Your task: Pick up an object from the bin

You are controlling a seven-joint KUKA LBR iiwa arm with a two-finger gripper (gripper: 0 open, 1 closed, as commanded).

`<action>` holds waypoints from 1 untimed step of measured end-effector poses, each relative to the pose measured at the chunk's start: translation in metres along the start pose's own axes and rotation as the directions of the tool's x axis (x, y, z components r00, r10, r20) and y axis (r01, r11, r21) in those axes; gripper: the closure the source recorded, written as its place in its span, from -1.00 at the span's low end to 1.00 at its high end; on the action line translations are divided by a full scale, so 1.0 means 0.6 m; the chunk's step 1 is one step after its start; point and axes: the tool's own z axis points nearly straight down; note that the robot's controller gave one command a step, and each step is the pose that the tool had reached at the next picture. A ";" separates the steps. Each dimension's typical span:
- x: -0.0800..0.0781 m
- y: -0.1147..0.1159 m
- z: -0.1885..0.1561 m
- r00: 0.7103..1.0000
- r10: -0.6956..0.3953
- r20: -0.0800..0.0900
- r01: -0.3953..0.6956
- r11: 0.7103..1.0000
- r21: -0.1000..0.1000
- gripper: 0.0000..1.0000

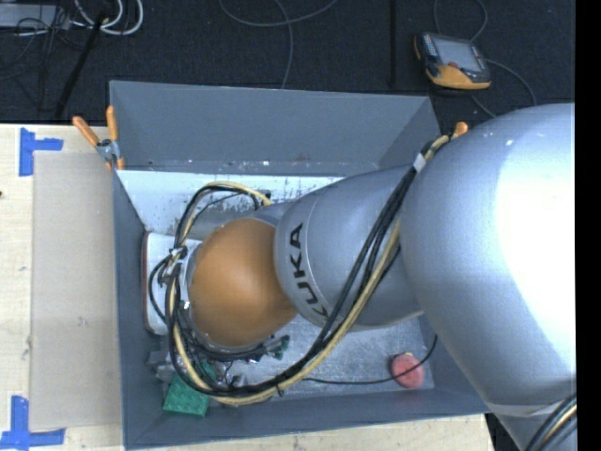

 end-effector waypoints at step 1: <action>-0.004 -0.001 -0.004 1.000 0.001 0.008 -0.001 1.000 0.003 1.00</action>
Offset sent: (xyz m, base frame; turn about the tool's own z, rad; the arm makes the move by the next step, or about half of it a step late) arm 0.0000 0.0000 0.0000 0.0000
